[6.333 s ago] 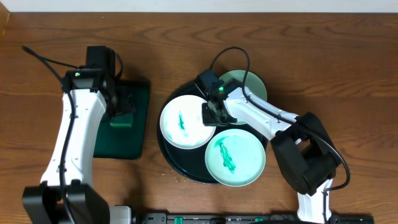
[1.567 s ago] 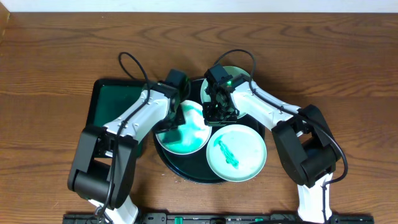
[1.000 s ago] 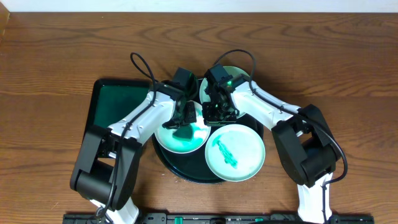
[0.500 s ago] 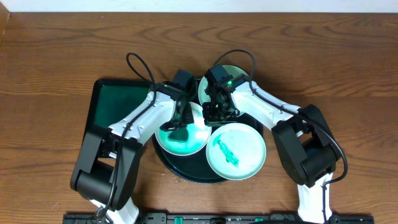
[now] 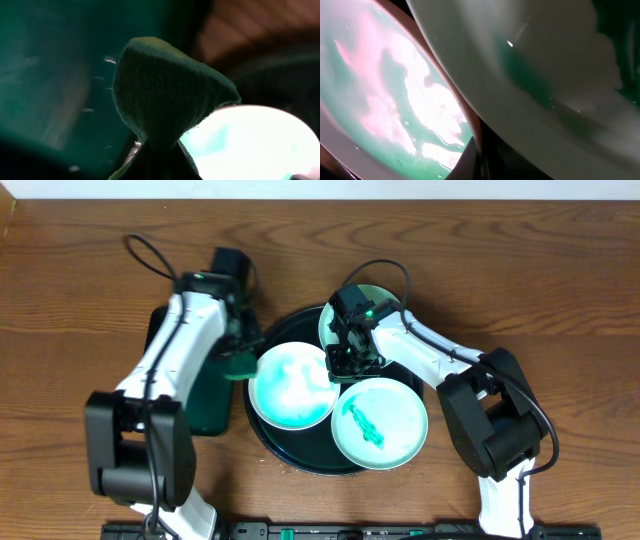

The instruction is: Clean dirty plates on tray and stack at the side

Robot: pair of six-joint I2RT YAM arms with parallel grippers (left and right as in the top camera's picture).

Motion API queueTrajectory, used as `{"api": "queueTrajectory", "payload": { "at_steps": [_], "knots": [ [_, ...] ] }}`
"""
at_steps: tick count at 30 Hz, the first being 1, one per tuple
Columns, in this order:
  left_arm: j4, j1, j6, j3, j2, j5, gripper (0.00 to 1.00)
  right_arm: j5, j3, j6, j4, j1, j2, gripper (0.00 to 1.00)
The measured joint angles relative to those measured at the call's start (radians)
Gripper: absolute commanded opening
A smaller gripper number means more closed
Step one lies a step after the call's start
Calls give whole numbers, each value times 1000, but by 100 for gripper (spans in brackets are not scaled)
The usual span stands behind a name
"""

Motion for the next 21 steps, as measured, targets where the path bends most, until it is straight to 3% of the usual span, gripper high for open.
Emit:
{"api": "queueTrajectory", "payload": {
  "at_steps": [12, 18, 21],
  "knots": [
    [-79, 196, 63, 60, -137, -54, 7, 22, 50, -73, -8, 7, -24, 1],
    [-68, 208, 75, 60, -137, -54, 7, 239, 77, -82, -42, 74, -180, 1],
    [-67, 208, 75, 60, -137, -54, 8, 482, 88, -82, -68, 169, -282, 1]
  ]
}}
